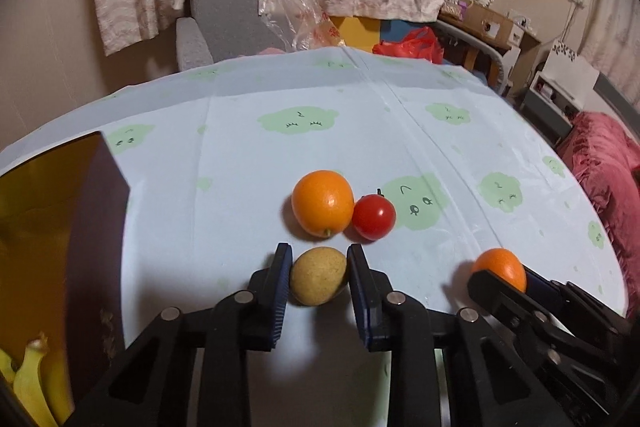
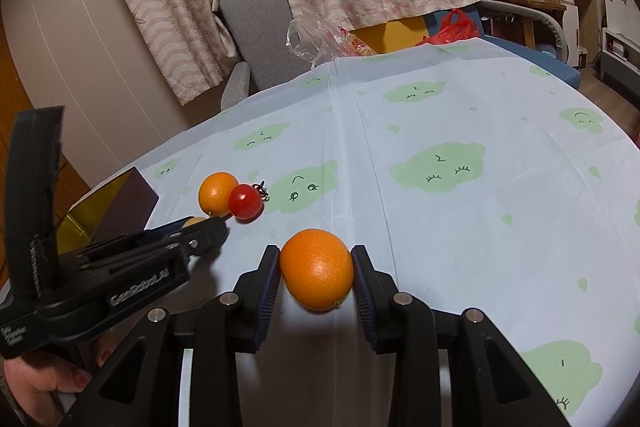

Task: Organize fruits
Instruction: 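Grasp the small brown fruit with the left gripper and lift it, then lower the brown fruit into the tin tray with the left gripper while the right gripper releases the orange there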

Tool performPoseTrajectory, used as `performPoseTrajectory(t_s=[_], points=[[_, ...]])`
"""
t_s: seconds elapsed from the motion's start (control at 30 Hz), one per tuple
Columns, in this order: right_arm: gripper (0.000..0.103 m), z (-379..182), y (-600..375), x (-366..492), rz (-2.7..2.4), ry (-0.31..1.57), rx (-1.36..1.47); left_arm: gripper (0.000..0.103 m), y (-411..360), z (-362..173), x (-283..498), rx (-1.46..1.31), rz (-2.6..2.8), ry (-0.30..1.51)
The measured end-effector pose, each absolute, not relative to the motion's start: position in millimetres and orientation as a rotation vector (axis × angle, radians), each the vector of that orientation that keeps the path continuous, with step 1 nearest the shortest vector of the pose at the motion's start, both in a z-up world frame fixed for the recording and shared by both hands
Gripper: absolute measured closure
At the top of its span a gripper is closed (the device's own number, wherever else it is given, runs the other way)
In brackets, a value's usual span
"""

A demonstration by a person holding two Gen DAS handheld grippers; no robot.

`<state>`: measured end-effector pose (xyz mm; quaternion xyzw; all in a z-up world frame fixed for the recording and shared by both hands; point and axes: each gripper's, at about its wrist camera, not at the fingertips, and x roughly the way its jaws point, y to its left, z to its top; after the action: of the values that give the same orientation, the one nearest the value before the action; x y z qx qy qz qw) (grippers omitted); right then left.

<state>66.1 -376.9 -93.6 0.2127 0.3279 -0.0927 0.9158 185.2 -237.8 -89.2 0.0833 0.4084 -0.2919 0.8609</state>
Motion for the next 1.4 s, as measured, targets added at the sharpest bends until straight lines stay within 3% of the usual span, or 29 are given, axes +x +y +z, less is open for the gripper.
performPoseTrajectory(t_s=[0.67,1.4], points=[[0.067,-82.4,-351.9,55.2,-0.209,0.664,0.321,0.075,-131.6,-19.8,125.6,0.051,-0.545,0.716],[0.067,-28.8,-197.0,68.1,0.109,0.642,0.129,0.074,45.9,-32.8,129.5,-0.074,-0.218,0.738]])
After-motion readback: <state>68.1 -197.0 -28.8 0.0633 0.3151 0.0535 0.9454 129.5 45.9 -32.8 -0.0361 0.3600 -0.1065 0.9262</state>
